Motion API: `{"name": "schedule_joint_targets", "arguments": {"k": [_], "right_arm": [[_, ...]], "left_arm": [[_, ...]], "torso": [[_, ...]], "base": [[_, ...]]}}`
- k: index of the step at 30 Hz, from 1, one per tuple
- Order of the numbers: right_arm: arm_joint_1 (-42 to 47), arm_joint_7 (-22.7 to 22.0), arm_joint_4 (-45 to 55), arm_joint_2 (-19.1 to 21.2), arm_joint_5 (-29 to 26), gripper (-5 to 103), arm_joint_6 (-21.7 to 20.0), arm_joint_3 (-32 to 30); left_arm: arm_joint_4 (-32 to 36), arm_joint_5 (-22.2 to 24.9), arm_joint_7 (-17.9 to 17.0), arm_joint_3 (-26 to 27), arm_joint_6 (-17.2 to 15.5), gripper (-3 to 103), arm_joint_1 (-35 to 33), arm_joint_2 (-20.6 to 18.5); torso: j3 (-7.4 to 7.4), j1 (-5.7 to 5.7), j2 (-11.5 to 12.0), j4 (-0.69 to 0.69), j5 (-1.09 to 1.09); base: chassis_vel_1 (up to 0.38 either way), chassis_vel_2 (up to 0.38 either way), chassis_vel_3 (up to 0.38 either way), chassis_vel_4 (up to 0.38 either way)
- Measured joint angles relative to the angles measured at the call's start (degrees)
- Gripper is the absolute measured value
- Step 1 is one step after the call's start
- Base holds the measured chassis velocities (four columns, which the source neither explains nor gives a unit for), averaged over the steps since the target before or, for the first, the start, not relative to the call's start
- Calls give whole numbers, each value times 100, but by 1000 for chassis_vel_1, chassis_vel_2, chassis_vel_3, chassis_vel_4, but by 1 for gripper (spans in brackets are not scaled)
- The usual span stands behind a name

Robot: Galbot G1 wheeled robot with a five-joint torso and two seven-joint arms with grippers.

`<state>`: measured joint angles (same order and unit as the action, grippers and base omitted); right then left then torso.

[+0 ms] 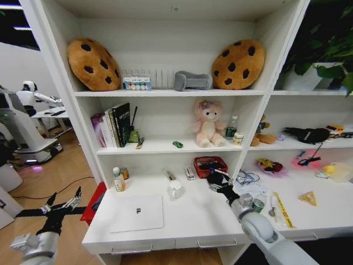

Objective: Organize the objects on the table.

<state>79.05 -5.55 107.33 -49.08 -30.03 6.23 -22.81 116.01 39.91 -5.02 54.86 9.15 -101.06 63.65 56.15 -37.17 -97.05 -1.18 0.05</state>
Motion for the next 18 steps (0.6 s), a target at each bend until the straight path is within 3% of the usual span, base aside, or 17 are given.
{"name": "schedule_joint_targets", "arguments": {"k": [4, 8, 18], "right_arm": [[301, -38, 2, -161, 309, 100, 234, -251], [673, 226, -1, -304, 404, 100, 654, -474], [1201, 582, -151, -515, 619, 100, 1216, -811]], "left_arm": [[-11, 0, 3, -12, 9, 100, 9, 20], [-10, 1, 6, -20, 13, 100, -1, 45], [-19, -1, 15, -47, 29, 100, -9, 63]], "torso": [[0, 0, 1, 1, 0], [1, 0, 1, 1, 0], [1, 0, 1, 1, 0]], "base": [[0, 0, 0, 0], [0, 0, 0, 0], [0, 0, 0, 0]]}}
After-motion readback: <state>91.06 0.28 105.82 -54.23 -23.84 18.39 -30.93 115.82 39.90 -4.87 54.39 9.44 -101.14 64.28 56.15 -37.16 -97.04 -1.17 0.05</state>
